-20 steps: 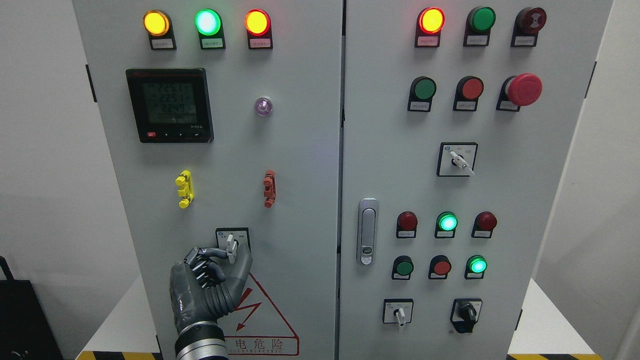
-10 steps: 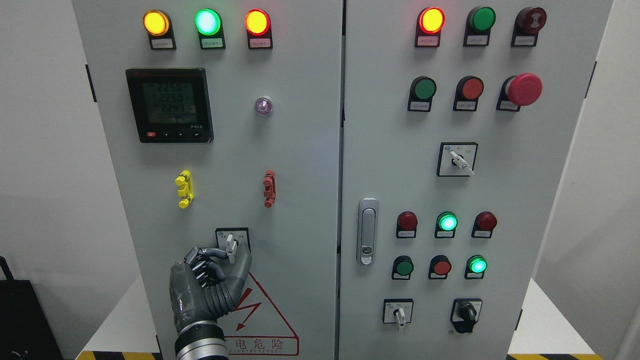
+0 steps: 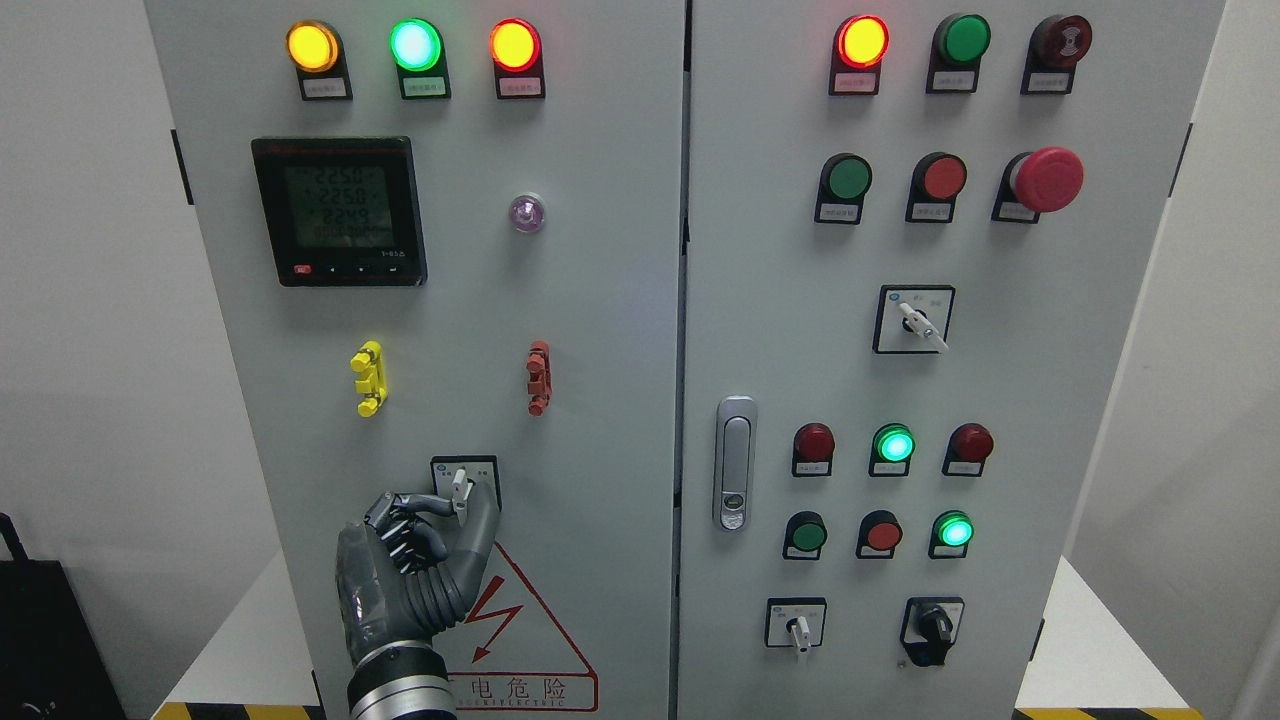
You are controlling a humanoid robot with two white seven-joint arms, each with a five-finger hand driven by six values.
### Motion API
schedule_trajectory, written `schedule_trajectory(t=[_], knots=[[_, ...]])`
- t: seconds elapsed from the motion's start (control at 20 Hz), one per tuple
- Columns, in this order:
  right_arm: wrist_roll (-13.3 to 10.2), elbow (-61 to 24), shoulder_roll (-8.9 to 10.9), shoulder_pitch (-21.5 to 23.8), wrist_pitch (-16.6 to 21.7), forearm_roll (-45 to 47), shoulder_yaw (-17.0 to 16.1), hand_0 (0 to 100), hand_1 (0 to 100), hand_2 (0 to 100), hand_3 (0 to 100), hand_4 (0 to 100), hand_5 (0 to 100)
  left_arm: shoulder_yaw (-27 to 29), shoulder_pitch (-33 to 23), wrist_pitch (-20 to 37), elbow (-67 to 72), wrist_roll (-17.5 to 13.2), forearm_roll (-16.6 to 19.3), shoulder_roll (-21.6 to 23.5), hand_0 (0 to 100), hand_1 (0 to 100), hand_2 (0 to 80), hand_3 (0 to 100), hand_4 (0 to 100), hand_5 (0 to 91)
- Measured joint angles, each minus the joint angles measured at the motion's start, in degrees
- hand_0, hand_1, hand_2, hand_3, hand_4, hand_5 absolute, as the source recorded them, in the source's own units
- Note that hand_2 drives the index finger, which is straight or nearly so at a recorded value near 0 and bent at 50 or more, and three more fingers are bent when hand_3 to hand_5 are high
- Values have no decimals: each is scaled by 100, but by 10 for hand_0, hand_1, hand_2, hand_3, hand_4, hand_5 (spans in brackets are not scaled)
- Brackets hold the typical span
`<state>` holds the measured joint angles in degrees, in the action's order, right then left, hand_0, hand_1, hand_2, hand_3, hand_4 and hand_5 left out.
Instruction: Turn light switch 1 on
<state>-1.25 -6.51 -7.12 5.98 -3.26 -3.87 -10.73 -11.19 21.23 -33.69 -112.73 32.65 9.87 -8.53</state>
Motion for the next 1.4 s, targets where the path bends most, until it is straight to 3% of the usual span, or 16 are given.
schedule_trajectory(t=[0.75, 1.4], knots=[[0, 0, 0, 0, 0, 0, 0, 0, 0, 0, 0, 0, 0, 2, -6, -57, -2, 19, 6, 0, 246, 731, 615, 1000, 987, 846], [0, 0, 0, 0, 0, 0, 0, 0, 0, 0, 0, 0, 0, 2, -13, -59, -5, 38, 7, 4, 349, 725, 611, 1000, 986, 846]])
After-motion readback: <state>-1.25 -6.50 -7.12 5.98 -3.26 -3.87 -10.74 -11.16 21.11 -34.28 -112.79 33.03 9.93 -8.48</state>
